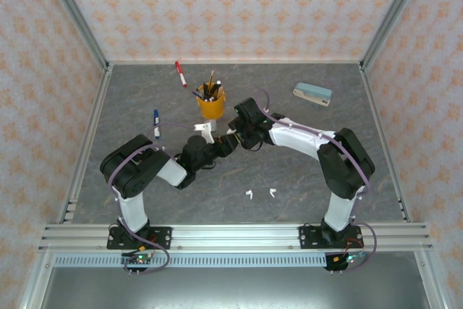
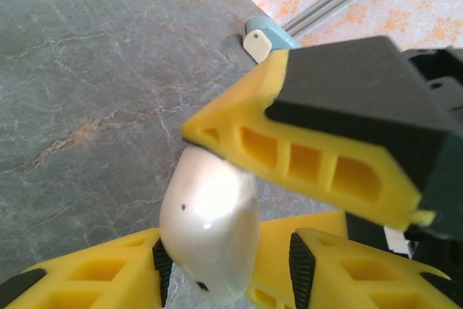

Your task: Insert the wireless bluetooth earbuds into the charging case

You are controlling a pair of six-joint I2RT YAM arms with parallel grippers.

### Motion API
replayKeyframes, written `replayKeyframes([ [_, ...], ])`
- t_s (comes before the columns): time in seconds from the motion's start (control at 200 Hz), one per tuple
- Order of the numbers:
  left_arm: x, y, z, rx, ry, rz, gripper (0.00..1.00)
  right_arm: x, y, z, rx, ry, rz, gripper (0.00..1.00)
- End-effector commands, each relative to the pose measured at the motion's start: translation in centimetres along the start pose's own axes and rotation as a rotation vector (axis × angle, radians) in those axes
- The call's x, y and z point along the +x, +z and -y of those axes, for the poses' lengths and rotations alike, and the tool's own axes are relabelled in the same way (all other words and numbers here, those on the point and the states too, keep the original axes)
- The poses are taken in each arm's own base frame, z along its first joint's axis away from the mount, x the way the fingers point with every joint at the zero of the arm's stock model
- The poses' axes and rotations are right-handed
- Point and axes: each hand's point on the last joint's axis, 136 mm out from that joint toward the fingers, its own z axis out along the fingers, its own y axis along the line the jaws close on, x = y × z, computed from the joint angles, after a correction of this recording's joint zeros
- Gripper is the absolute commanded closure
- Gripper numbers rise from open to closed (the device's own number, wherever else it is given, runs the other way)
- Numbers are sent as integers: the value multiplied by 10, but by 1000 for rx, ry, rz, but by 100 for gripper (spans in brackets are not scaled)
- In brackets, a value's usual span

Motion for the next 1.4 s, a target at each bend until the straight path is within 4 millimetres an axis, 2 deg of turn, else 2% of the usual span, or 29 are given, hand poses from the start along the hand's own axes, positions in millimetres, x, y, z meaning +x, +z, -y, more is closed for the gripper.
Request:
replayKeyframes([
  [0.0, -14, 5, 12, 36, 9, 58, 54, -2, -13, -9, -46, 18, 0, 43],
  [0.285, -13, 9, 12, 42, 5, 55, 62, -1, -12, -9, -52, 24, -13, 43],
  [0.5, -15, 13, 12, 46, 0, 62, 58, 1, -9, -9, -57, 33, -28, 43],
  [0.701, -17, 13, 13, 48, 3, 65, 62, -1, -11, -7, -55, 35, -22, 43],
  [0.906, -19, 11, 12, 46, 3, 71, 77, -4, -11, -5, -51, 44, -16, 43],
  [1.086, -19, 11, 13, 47, 7, 65, 85, -3, -11, -8, -61, 41, -21, 43],
  [1.171, -19, 11, 14, 46, 11, 61, 92, -4, -14, -12, -74, 31, -20, 38],
  [1.241, -19, 10, 15, 47, 18, 52, 93, -8, -20, -18, -98, 13, -13, 27],
  [1.296, -19, 8, 16, 51, 23, 42, 96, -14, -31, -21, -116, -4, 4, 21],
  [1.391, -21, 4, 24, 81, 45, 6, 97, -29, -57, -20, -129, -60, 59, 19],
])
